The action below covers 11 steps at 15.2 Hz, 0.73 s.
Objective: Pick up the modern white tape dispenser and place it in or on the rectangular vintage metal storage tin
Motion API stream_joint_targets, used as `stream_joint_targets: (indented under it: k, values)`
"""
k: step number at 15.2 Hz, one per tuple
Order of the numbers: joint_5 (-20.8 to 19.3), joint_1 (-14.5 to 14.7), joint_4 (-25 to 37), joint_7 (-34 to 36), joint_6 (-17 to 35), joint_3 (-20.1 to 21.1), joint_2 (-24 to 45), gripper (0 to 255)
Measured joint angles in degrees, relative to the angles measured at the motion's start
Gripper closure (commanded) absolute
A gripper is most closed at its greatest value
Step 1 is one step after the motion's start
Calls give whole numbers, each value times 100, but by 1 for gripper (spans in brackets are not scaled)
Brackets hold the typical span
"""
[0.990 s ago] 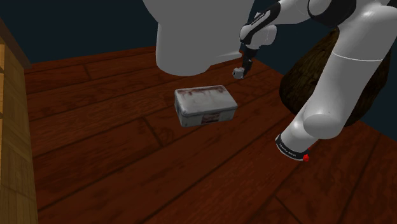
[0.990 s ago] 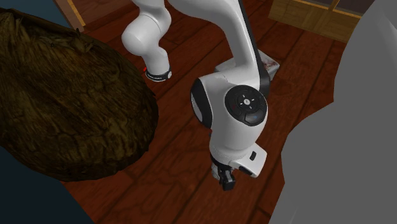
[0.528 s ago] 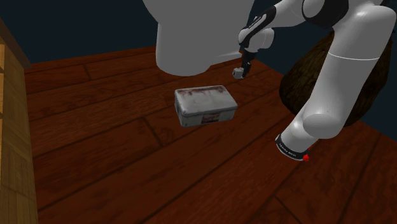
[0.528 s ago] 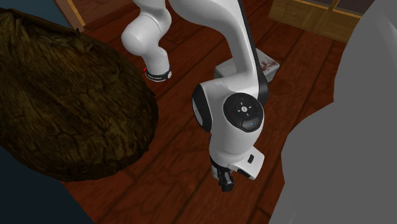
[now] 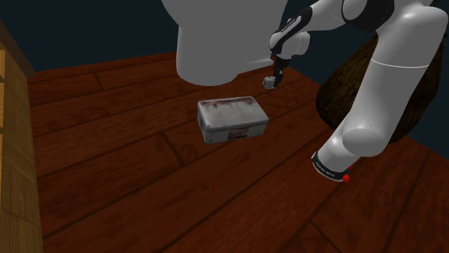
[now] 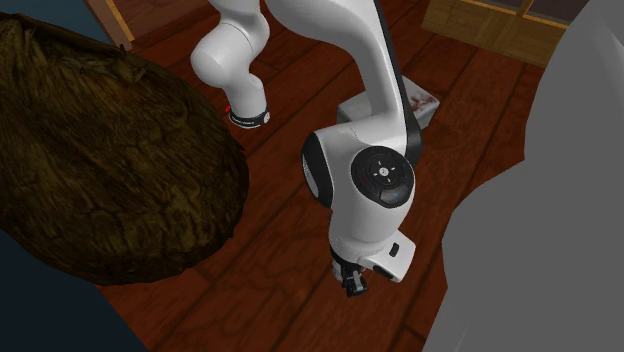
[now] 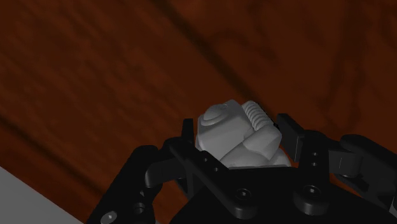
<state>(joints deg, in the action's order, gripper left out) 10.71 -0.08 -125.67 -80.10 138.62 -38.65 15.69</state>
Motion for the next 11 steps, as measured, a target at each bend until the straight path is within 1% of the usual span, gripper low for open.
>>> stream_joint_targets:
  k: [6, 11]
  values:
    - [0, 0, -1, 0, 0, -1, 0, 255]
    - [-233, 85, 59, 140, -249, -114, -243, 255]
